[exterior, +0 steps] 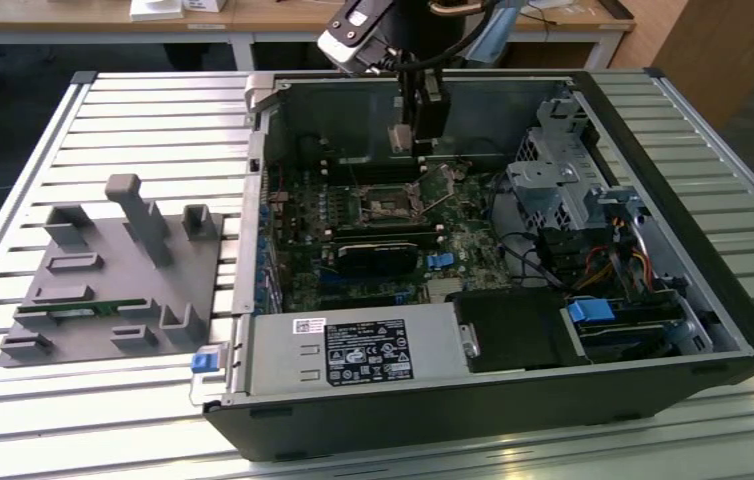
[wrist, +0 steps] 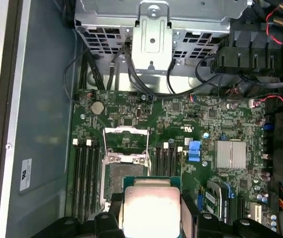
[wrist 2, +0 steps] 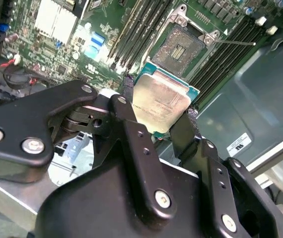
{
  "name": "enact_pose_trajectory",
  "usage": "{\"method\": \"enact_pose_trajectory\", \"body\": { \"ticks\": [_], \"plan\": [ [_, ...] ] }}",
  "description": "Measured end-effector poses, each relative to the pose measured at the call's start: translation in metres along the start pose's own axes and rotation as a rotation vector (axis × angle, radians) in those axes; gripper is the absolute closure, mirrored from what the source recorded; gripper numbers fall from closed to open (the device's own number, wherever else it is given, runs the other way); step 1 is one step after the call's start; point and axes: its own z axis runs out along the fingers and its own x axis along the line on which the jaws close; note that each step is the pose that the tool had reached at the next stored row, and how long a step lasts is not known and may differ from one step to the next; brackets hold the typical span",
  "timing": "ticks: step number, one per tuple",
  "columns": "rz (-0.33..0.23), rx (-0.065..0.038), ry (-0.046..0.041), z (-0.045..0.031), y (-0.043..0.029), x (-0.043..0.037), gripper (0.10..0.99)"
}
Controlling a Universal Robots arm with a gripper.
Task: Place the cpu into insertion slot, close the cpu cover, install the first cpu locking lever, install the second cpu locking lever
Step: 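Place the cpu into insertion slot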
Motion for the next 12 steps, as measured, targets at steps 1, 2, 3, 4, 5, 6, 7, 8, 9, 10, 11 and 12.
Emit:
{"method": "enact_pose_trajectory", "body": {
  "ticks": [1,2,3,4,5,6,7,8,9,10,11,12],
  "plan": [
    [0.016,0.000,-0.0015,0.0011,-0.0001,0.0000,0.545],
    [0.024,0.000,-0.0020,0.0021,-0.0003,0.0000,0.545],
    [0.025,0.000,-0.0021,0.0032,-0.0004,0.0000,0.545],
    [0.025,0.000,-0.0022,0.0044,-0.0005,0.0000,0.545],
    [0.025,0.000,-0.0022,0.0053,-0.0006,-0.0001,0.545],
    [0.023,0.000,-0.0021,0.0061,-0.0007,-0.0001,0.545],
    [0.020,0.000,-0.0018,0.0068,-0.0010,-0.0001,0.545],
    [0.014,0.000,-0.0013,0.0074,-0.0018,-0.0001,0.545],
    [0.006,0.000,-0.0006,0.0082,-0.0026,-0.0001,0.545],
    [-0.004,0.000,0.0002,0.0090,-0.0031,-0.0001,0.545],
    [-0.013,0.000,0.0010,0.0097,-0.0033,-0.0001,0.545],
    [-0.019,0.000,0.0015,0.0104,-0.0034,-0.0001,0.545]
  ]
}}
